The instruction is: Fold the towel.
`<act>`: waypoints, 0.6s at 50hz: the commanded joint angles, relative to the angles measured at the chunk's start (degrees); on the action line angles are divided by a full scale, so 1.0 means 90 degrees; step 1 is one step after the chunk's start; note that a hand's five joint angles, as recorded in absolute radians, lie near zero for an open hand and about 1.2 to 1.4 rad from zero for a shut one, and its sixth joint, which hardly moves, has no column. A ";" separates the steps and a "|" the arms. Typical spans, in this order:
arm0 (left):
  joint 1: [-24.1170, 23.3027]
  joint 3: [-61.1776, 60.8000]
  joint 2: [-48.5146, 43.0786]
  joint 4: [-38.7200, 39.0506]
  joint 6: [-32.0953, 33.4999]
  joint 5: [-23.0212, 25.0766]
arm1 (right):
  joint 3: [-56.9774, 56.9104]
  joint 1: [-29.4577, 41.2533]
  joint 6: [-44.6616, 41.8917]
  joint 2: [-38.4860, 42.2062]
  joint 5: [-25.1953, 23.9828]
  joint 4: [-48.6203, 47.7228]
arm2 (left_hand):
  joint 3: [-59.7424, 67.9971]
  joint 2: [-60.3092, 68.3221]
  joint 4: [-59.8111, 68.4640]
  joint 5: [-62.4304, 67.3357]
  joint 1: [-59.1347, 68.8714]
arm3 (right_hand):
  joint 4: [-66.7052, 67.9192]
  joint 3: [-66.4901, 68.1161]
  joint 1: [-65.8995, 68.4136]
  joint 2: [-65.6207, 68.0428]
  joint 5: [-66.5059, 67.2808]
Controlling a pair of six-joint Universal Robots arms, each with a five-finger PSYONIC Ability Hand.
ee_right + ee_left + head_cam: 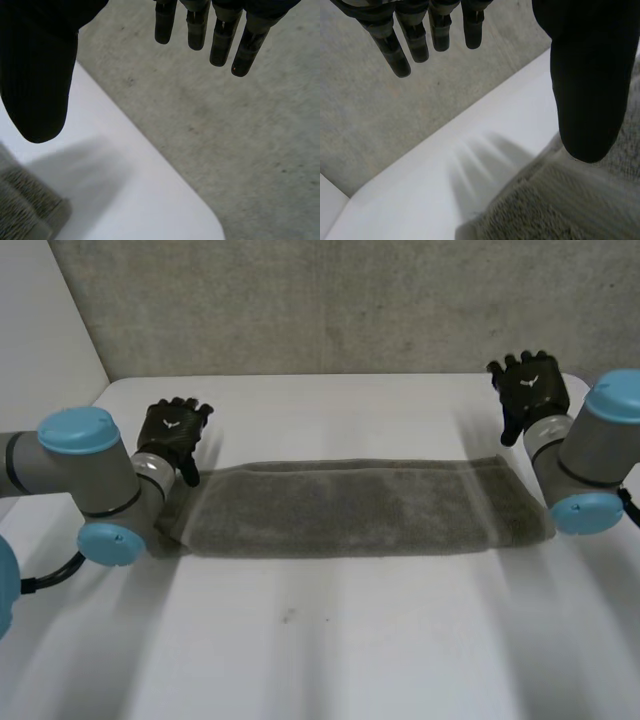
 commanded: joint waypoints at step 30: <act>0.0258 -0.4372 0.3799 0.0360 -0.1763 0.0027 | 0.3661 -0.1121 0.0448 -0.2292 -0.1462 0.1457 | -0.0053 -0.0045 -0.0051 -0.0229 -0.0187 | 0.0486 0.0633 0.0651 0.0522 0.0442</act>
